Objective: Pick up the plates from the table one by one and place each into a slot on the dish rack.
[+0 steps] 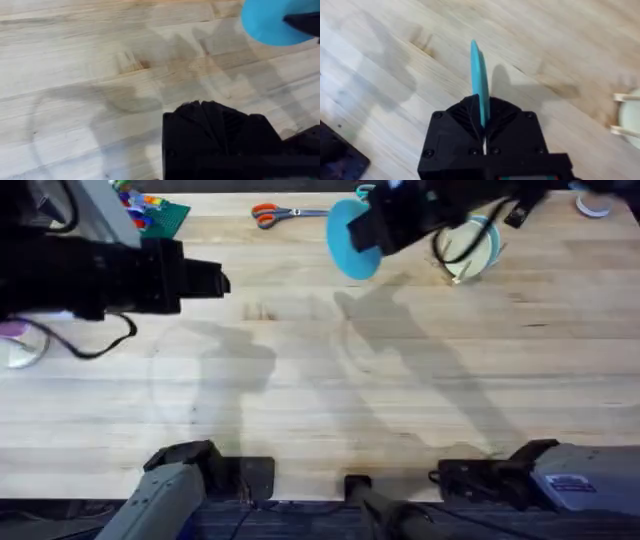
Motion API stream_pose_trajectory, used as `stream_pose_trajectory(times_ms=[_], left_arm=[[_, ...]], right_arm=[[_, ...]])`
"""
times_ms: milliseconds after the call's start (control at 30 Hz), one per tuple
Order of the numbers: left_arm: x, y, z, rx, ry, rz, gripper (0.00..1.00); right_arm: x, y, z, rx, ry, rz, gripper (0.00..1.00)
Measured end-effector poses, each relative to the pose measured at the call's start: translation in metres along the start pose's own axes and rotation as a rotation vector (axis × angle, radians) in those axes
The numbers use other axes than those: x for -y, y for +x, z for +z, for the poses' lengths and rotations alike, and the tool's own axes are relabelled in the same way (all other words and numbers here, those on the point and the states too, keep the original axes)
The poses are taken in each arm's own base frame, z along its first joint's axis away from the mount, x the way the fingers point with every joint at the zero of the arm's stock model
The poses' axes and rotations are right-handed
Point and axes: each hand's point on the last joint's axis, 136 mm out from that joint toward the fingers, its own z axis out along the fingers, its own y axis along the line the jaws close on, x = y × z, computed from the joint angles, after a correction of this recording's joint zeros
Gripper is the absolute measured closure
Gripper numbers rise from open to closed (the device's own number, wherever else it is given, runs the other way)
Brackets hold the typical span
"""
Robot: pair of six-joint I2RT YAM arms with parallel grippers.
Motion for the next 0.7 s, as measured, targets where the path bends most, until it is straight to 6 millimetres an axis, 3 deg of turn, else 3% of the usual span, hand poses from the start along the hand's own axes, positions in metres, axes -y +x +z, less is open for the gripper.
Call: stream_pose_trajectory(times_ms=[200, 400, 700], left_arm=[[0.006, 0.014, -0.015, 0.004, -0.032, 0.009, 0.962], [0.005, 0.031, -0.018, -0.052, -0.056, -0.009, 0.961], [0.010, 0.014, -0.036, 0.000, -0.081, 0.076, 0.961]], right_arm=[[0.010, 0.007, -0.045, 0.035, 0.078, -0.070, 0.972], [0.025, 0.015, -0.087, 0.078, 0.182, -0.106, 0.972], [0.043, 0.031, -0.131, 0.108, 0.299, -0.115, 0.972]])
